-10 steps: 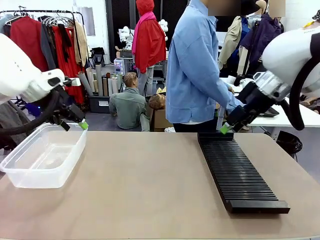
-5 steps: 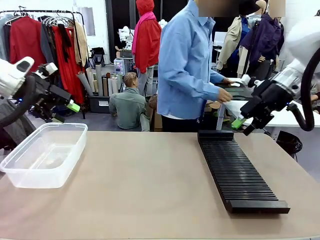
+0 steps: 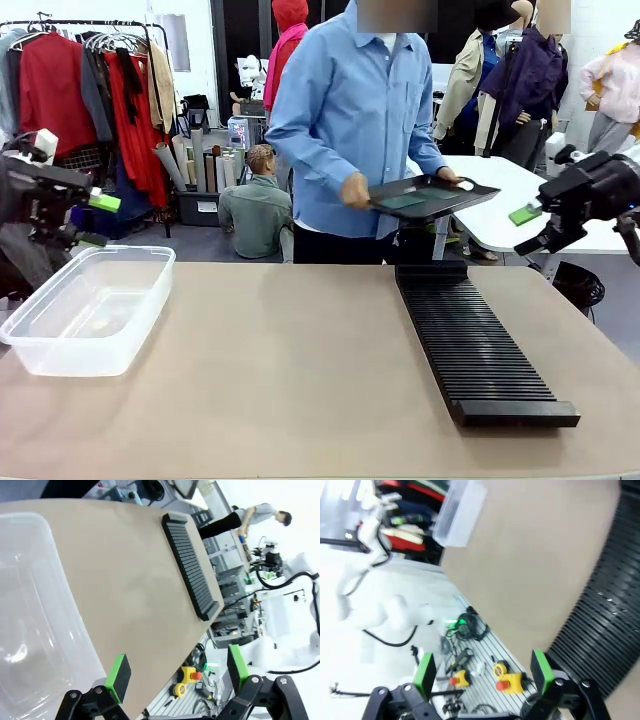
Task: Sort PCBs into racks and boxes based on the side picked up.
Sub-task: Pick up the Blank PCB handed by the Human.
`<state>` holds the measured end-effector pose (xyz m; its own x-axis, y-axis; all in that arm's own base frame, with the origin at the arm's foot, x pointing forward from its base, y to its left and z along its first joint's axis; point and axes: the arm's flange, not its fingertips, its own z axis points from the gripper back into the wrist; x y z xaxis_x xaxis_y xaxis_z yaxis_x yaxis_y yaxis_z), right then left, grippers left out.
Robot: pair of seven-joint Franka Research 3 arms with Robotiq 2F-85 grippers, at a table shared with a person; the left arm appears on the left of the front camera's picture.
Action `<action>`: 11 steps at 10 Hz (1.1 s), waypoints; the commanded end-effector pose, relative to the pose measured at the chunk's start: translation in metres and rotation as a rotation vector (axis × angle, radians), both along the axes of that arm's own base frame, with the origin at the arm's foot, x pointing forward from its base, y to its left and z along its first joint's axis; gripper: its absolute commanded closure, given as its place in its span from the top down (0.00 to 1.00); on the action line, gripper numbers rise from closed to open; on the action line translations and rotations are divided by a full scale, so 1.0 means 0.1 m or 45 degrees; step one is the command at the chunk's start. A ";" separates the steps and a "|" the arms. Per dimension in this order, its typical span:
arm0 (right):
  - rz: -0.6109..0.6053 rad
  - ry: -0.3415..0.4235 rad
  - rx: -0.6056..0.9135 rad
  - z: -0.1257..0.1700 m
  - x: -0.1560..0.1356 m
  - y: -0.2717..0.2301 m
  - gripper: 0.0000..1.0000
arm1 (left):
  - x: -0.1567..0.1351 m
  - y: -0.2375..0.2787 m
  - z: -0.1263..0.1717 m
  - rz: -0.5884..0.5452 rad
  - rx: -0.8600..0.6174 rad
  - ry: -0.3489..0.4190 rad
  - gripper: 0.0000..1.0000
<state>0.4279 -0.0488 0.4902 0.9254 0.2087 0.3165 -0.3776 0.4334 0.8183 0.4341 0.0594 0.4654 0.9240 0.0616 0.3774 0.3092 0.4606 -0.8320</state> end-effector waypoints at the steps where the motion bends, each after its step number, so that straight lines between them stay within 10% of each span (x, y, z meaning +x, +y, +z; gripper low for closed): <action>1: 0.059 -0.036 0.197 -0.16 0.01 -0.17 1.00 | 0.04 0.17 -0.08 -0.058 -0.011 0.025 1.00; 11: -0.062 0.002 0.496 -0.29 -0.29 -0.69 1.00 | -0.05 0.49 -0.07 -0.006 -0.008 -0.011 1.00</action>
<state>0.4024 -0.1195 0.4565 0.9190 0.0816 0.3858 -0.3940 0.1483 0.9071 0.4304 0.1051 0.4576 0.9284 0.0762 0.3636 0.2926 0.4527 -0.8423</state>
